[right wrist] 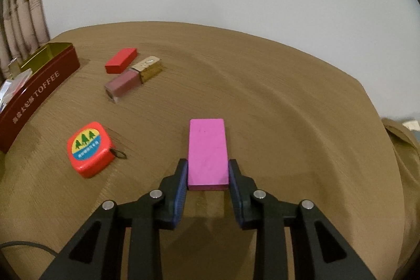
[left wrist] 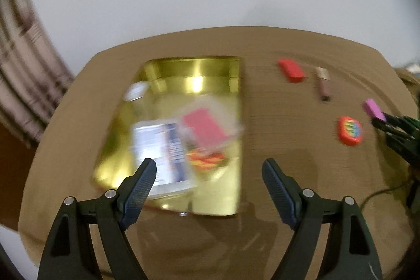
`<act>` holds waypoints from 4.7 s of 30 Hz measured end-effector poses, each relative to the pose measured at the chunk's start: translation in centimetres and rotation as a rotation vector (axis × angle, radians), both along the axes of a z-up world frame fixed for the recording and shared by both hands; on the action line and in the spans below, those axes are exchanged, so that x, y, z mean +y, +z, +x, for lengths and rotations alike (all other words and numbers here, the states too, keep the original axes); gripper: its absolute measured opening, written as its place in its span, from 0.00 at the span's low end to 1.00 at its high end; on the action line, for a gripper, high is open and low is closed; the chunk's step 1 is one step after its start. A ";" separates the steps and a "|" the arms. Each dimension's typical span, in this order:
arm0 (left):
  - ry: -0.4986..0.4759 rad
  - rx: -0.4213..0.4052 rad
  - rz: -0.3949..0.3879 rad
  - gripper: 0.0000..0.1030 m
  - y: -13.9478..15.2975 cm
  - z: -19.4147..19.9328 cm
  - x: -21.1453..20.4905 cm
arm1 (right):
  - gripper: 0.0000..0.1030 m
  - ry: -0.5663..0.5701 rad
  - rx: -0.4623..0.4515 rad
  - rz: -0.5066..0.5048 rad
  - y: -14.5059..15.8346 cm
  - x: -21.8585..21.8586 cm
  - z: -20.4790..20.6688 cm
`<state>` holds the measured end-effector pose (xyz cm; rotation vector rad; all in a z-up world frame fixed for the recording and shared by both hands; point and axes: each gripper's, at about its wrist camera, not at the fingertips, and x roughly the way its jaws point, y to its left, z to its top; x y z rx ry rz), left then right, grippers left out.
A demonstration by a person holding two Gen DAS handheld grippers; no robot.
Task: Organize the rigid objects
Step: 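Grasp the red tape measure with the left gripper while the right holds the pink eraser, then carry the red tape measure into the gold tin and open the left gripper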
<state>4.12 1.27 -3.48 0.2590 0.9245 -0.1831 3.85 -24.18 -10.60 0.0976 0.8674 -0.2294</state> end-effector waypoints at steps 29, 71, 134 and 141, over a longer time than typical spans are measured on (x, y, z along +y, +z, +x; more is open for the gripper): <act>-0.355 0.190 0.000 0.72 -6.8 3.2 -18.8 | 0.30 -0.082 -0.006 0.054 0.2 -2.0 -3.1; -0.219 0.145 -0.033 0.41 -5.9 3.1 -16.9 | 0.30 -0.081 0.002 0.031 0.2 -1.9 -3.3; 0.230 0.118 -0.064 0.41 -4.2 14.9 4.7 | 0.30 -0.083 0.006 0.023 0.3 -1.9 -3.2; 0.229 0.121 -0.075 0.44 -4.0 14.8 5.0 | 0.30 -0.084 0.007 0.022 0.3 -1.8 -3.2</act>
